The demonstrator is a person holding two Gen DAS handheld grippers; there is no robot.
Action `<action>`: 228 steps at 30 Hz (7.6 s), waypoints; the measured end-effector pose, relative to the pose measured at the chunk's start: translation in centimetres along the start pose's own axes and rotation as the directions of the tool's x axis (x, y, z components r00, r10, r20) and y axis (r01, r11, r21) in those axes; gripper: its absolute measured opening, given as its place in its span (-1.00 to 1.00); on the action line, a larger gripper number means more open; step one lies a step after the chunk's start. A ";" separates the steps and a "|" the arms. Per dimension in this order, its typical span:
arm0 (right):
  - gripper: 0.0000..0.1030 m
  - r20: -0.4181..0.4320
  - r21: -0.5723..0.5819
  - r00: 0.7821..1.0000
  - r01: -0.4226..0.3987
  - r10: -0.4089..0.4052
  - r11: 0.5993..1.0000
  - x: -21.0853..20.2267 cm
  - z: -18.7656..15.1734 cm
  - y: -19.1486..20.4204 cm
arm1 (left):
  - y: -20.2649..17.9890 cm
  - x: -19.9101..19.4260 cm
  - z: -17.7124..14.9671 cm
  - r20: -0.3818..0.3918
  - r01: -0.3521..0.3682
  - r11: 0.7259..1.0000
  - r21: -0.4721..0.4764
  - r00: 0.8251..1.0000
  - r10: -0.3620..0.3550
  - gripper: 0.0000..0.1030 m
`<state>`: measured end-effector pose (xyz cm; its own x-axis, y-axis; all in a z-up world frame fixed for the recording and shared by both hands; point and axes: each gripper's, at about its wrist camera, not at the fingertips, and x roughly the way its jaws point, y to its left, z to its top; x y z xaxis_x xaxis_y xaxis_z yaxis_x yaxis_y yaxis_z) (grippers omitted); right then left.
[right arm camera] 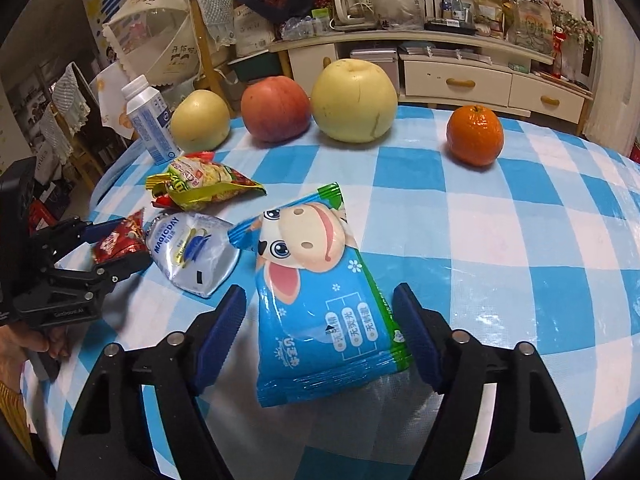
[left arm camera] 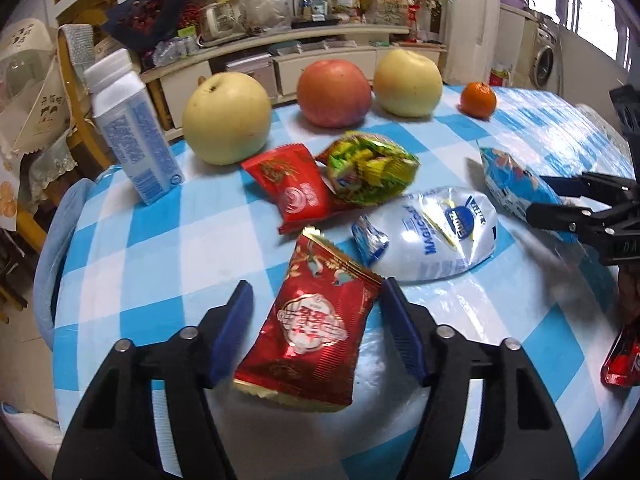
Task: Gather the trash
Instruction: 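Grasp the red candy packet with left tool while right tool grasps the blue cartoon wipes pack, then carry both held packets over the pink bucket and open both tools, then return both tools to the remaining packets on the table, then grasp the red snack packet with left tool while right tool reaches toward the white wipes pack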
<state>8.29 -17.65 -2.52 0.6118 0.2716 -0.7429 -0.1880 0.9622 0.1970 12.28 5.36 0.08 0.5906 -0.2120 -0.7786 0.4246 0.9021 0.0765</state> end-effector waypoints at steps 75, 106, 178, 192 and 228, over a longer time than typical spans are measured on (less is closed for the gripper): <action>-0.24 -0.070 -0.113 0.843 -0.538 0.534 0.835 -8.1 -6.9 26.4 | 10.2 -22.1 -14.1 0.211 -0.017 0.826 -0.563 0.964 0.164 -0.20; 0.73 -0.028 -0.194 0.878 -0.473 0.478 0.859 -8.0 -8.7 40.6 | 22.7 -28.9 -23.5 -0.002 -0.288 0.497 -0.819 0.867 0.499 0.82; 0.87 0.263 0.123 0.954 -0.182 0.145 0.976 -15.1 -8.0 9.4 | 4.1 -15.3 -8.4 0.138 -0.130 0.885 -0.447 0.968 0.212 0.85; 0.87 0.147 0.211 0.984 -0.129 0.099 0.969 -15.0 -7.9 3.6 | 2.3 -6.7 2.2 0.177 0.033 0.860 -0.509 0.982 0.068 0.77; 0.87 0.123 0.176 0.990 -0.089 0.068 0.980 -16.8 -8.9 0.9 | -9.2 -1.9 0.4 -0.145 -0.026 0.972 -0.233 0.989 -0.008 -0.14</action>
<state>-8.97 -21.47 4.45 0.6875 0.3365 -0.6435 -0.1032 0.9225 0.3720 7.59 -2.67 1.13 0.4815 -0.1625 -0.8612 0.2377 0.9700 -0.0502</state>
